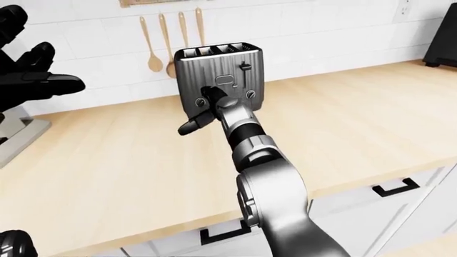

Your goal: Push down the lever of the toaster to turn it on.

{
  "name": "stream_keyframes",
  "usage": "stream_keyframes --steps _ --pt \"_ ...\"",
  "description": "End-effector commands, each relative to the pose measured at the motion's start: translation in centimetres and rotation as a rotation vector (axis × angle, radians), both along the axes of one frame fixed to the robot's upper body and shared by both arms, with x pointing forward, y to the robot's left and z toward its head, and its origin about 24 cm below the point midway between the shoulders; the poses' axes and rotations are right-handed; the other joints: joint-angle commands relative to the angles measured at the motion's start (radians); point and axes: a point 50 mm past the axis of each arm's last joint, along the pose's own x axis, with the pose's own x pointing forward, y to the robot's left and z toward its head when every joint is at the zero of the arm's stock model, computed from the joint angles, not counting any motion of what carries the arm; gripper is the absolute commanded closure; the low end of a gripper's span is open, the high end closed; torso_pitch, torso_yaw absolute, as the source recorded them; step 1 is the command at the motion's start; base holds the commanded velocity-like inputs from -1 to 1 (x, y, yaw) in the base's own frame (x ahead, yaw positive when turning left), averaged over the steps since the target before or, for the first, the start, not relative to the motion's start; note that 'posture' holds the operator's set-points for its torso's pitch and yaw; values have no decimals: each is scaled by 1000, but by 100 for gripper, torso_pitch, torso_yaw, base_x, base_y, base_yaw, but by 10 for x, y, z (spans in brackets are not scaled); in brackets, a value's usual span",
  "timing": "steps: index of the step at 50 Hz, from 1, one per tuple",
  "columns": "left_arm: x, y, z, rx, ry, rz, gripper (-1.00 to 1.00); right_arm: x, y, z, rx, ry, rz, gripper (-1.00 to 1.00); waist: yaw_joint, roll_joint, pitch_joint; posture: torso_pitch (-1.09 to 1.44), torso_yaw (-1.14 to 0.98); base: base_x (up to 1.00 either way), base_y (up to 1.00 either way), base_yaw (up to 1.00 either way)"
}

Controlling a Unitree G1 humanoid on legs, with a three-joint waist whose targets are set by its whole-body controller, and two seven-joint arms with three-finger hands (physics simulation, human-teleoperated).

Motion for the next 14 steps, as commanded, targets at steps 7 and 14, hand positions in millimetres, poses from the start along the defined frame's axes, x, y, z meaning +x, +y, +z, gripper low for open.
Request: stream_keyframes --steps 7,14 --pt "-4 1 14 8 -73 8 -100 -1 -3 -4 -24 46 -11 -100 0 5 -6 -28 0 0 0 0" --pt "-4 1 14 7 -73 7 -100 -1 -2 -3 -25 45 -11 -100 0 5 -7 -28 0 0 0 0"
